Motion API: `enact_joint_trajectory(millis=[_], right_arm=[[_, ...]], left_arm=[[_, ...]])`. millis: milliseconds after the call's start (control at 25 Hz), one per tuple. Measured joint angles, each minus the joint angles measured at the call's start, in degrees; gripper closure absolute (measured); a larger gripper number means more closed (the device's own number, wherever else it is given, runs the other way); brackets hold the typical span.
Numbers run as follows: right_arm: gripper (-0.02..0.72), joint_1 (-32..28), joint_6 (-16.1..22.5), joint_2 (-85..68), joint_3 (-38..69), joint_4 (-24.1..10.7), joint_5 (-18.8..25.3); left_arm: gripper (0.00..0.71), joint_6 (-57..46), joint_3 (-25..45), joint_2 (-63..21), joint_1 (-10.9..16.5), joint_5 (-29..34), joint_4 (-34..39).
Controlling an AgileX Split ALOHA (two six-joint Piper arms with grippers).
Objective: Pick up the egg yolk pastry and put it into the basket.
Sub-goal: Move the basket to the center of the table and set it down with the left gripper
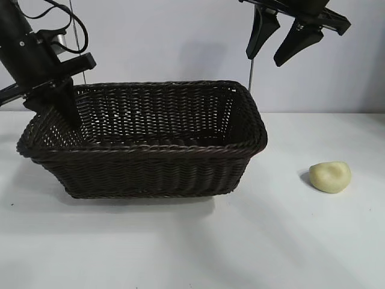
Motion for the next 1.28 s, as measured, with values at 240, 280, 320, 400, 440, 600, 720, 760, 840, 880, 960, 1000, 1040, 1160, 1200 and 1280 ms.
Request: enact_joint_trajectory(millis=[240, 280, 320, 400, 440, 600, 720, 760, 840, 880, 960, 1000, 1040, 1160, 1200, 1280], right_arm=[[0.323, 0.00, 0.00, 0.00, 0.00, 0.00, -0.05], [0.323, 0.00, 0.00, 0.00, 0.00, 0.00, -0.05], [0.323, 0.00, 0.00, 0.00, 0.00, 0.00, -0.05], [0.323, 0.00, 0.00, 0.00, 0.00, 0.00, -0.05], [0.323, 0.00, 0.00, 0.00, 0.00, 0.00, -0.11], [0.323, 0.00, 0.00, 0.00, 0.00, 0.00, -0.16], [0.323, 0.00, 0.00, 0.00, 0.00, 0.00, -0.21], [0.323, 0.00, 0.00, 0.00, 0.00, 0.00, -0.21], [0.323, 0.00, 0.00, 0.00, 0.00, 0.00, -0.21], [0.323, 0.00, 0.00, 0.00, 0.00, 0.00, -0.21], [0.323, 0.00, 0.00, 0.00, 0.00, 0.00, -0.21], [0.323, 0.00, 0.00, 0.00, 0.00, 0.00, -0.21], [0.323, 0.00, 0.00, 0.00, 0.00, 0.00, -0.21], [0.323, 0.00, 0.00, 0.00, 0.00, 0.00, -0.21], [0.323, 0.00, 0.00, 0.00, 0.00, 0.00, -0.21], [0.323, 0.00, 0.00, 0.00, 0.00, 0.00, -0.21]], left_arm=[[0.604, 1.22, -0.05, 2.01, -1.87, -2.45, -0.22], [0.604, 1.65, -0.05, 2.51, -2.45, -2.74, -0.22], [0.604, 2.15, -0.05, 3.13, -3.11, -3.01, -0.28], [0.604, 2.65, -0.05, 4.34, -4.02, -3.63, -0.44], [0.604, 2.77, -0.05, 4.83, -4.25, -3.94, -0.66], [0.604, 2.82, -0.11, 5.25, -4.06, -4.31, -1.09], [0.604, 2.88, -0.36, 5.62, -3.87, -4.17, -1.54], [0.604, 2.88, -0.36, 5.62, -3.87, -4.22, -1.54], [0.604, 2.88, -0.36, 5.62, -3.87, -4.22, -1.60], [0.604, 2.88, -0.36, 5.62, -3.87, -4.22, -1.60], [0.604, 2.88, -0.36, 5.62, -3.87, -4.22, -1.60], [0.593, 2.88, -0.36, 5.62, -3.87, -4.32, -1.60], [0.562, 2.88, -0.36, 5.62, -3.87, -4.43, -1.91], [0.362, 2.88, -0.36, 5.69, -3.87, -5.20, -2.35], [0.287, 2.88, -0.36, 5.69, -3.87, -5.20, -2.37], [0.200, 2.88, -0.36, 5.63, -3.87, -5.20, -2.37]])
